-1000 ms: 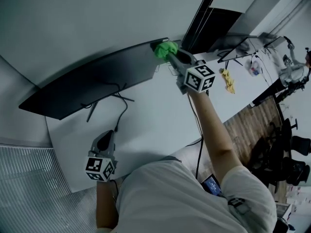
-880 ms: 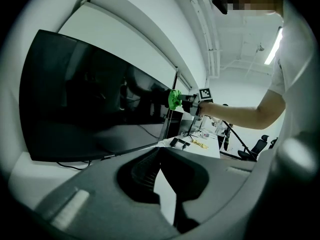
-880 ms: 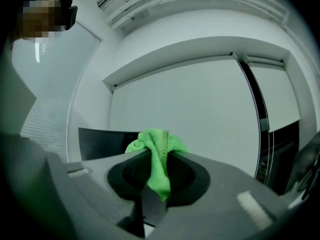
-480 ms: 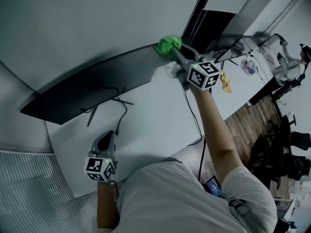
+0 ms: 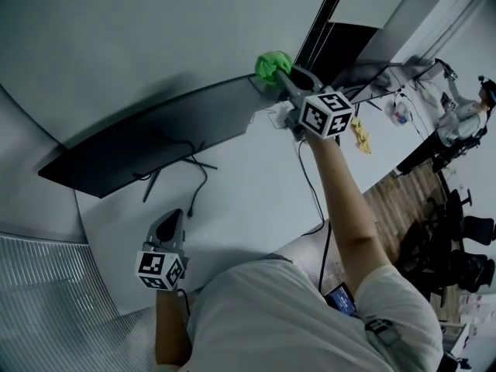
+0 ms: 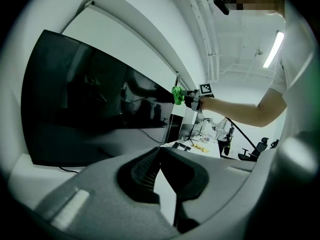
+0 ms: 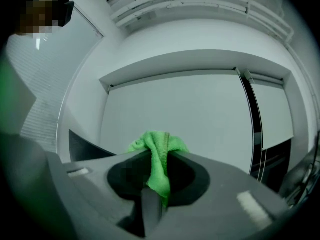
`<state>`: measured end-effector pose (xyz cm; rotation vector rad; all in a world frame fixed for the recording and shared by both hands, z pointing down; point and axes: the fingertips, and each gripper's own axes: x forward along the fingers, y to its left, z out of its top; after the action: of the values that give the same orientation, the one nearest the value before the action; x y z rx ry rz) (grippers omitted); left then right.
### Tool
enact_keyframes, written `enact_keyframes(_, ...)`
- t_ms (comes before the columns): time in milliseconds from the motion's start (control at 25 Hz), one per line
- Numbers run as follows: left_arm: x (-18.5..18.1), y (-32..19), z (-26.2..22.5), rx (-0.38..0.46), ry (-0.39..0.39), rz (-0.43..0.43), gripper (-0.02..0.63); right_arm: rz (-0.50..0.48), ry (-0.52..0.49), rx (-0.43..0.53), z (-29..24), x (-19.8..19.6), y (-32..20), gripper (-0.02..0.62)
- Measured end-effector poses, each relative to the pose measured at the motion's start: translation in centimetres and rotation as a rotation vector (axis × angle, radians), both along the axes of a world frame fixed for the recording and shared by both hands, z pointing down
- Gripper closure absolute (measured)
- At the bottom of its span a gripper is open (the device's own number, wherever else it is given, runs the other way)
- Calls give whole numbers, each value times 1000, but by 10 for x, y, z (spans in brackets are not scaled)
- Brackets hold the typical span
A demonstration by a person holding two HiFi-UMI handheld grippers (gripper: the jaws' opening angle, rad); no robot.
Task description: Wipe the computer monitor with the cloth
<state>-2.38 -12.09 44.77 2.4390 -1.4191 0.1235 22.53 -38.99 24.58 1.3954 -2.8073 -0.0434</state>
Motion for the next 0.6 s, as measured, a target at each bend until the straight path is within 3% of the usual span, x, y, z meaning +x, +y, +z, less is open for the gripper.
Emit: enact_keyframes(600,-21,19,-11,2,5,-34,598,19,57,16,-10,-28,15,518)
